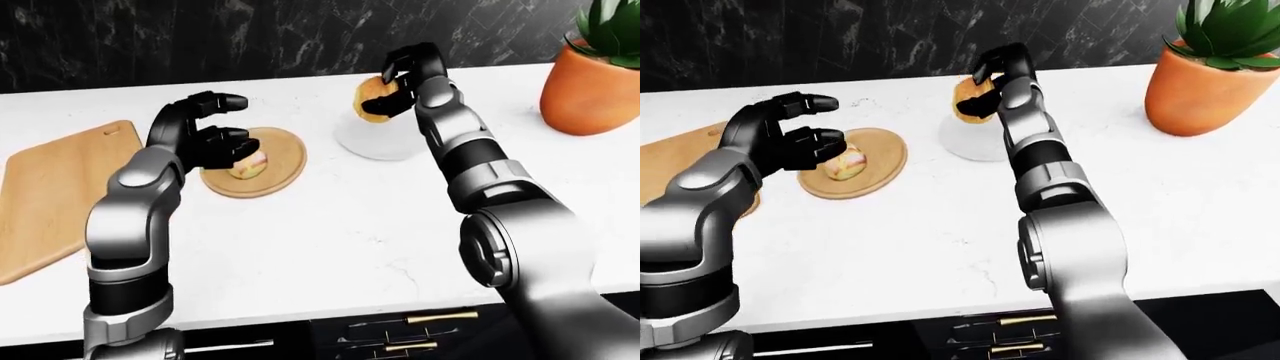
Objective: Place all breads on the cutting board.
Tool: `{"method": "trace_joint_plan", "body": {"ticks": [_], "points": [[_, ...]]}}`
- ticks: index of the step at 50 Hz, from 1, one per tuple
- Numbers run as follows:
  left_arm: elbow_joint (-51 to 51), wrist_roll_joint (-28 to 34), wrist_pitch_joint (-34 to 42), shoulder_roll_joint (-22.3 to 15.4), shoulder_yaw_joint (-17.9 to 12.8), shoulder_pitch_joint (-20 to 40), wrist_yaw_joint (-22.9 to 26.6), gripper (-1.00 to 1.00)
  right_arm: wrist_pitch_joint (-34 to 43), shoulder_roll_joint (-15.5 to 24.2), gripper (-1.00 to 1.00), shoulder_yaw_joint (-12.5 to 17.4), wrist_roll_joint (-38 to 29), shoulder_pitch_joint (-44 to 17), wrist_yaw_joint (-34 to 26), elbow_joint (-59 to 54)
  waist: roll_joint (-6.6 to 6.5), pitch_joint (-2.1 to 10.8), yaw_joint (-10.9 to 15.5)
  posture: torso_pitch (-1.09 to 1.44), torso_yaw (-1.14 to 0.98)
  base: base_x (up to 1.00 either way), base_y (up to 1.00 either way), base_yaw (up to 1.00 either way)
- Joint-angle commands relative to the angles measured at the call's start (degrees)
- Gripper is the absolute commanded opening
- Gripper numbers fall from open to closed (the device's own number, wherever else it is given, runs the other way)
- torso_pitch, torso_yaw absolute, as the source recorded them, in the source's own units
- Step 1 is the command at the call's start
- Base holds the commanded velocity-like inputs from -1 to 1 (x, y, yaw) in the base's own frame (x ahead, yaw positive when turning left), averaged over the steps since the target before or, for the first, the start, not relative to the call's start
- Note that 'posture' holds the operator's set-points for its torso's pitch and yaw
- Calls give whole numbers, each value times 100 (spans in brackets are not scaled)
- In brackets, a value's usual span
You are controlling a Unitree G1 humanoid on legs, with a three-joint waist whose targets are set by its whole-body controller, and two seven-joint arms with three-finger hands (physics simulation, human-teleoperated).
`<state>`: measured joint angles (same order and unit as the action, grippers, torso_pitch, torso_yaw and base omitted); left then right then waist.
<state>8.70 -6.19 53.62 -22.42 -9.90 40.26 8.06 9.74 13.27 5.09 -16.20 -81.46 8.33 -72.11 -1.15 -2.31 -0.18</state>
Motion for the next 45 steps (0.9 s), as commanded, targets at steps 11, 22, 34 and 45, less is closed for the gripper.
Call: {"method": "trace_joint_plan", "body": {"ticks": [11, 22, 34, 45], "points": [[87, 402, -358, 98, -145, 279, 144, 28, -242, 6, -100, -18, -17, -152, 81, 271, 1, 213, 8, 0, 0, 0, 0, 0], [-287, 686, -757, 191, -7, 147, 317, 51, -273, 16, -100, -10, 5, -72, 71, 306, 10, 227, 15, 0, 0, 0, 0, 0], [-500, 1060, -1089, 214, -38, -50, 520, 51, -291, 18, -100, -12, 22, -68, 79, 300, 18, 233, 12, 0, 0, 0, 0, 0], [-888, 1289, -1453, 245, 14, -65, 491, 50, -330, 3, -100, -6, 60, -21, 100, 344, 19, 242, 20, 0, 0, 0, 0, 0]]}}
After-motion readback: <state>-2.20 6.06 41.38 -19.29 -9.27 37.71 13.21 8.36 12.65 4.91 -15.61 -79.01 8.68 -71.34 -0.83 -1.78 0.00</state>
